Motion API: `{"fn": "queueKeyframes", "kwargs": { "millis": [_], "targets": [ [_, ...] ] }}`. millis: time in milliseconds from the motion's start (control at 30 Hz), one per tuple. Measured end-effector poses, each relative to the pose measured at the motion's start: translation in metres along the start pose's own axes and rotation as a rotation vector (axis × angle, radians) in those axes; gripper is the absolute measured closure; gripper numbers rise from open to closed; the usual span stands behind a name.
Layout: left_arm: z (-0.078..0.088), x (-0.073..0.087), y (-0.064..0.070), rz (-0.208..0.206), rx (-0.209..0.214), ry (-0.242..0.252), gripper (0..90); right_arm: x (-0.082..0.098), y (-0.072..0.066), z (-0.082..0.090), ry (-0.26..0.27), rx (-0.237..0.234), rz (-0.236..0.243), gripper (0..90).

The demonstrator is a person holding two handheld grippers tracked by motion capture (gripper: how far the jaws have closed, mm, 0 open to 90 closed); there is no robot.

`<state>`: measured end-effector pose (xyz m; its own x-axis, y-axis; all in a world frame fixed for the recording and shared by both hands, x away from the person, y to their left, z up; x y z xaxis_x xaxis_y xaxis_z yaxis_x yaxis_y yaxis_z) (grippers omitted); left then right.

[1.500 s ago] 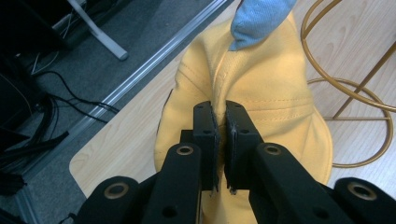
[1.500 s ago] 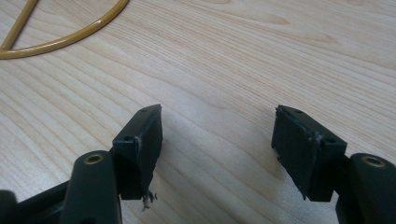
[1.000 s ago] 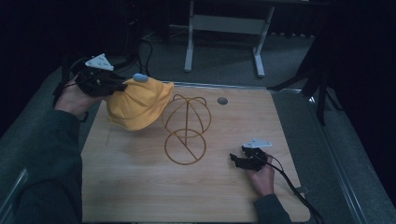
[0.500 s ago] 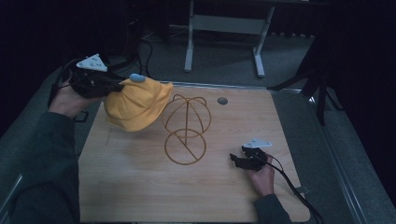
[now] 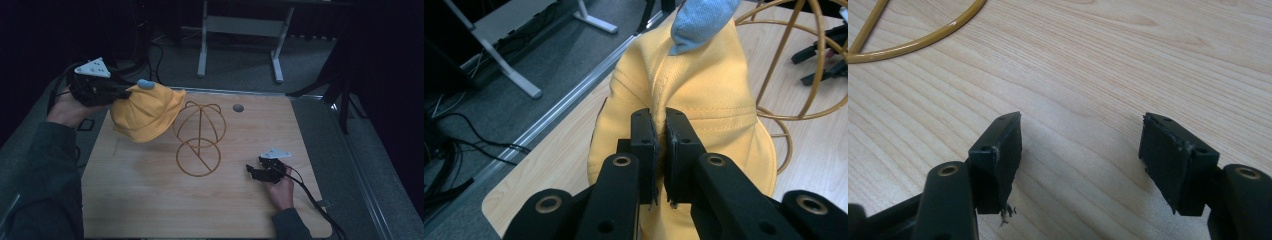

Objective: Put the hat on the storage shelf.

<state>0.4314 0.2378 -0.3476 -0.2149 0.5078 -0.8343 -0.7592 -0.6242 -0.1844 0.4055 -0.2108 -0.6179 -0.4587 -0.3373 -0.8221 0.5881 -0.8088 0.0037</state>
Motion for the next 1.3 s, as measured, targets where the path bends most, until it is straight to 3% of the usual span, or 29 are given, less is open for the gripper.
{"fn": "queueKeyframes", "kwargs": {
  "millis": [633, 1067, 1300],
  "targets": [
    [0.009, -0.009, 0.009, -0.018, 0.066, 0.029, 84.9, 0.000, 0.000, 0.000, 0.000, 0.000, 0.000, 33.5],
    [0.016, -0.026, 0.023, -0.032, 0.161, 0.084, 84.9, 0.000, 0.000, 0.000, 0.000, 0.000, 0.000, 33.5],
    [0.011, -0.037, 0.032, -0.057, 0.188, 0.073, 84.9, 0.000, 0.000, 0.000, 0.000, 0.000, 0.000, 33.4]
  ]
}}
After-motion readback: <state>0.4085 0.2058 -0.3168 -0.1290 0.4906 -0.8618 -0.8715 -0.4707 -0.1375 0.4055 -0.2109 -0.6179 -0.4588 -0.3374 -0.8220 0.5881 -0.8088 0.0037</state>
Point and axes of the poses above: each handheld gripper's, and its own axes: z roughly backward along the jaws, x roughly out of its underside, y roughly to its right, the point moved 8 cm from there along -z, roughly forward along the jaws, and after that the axes turned 7 degrees about y, right-handed, at the moved point
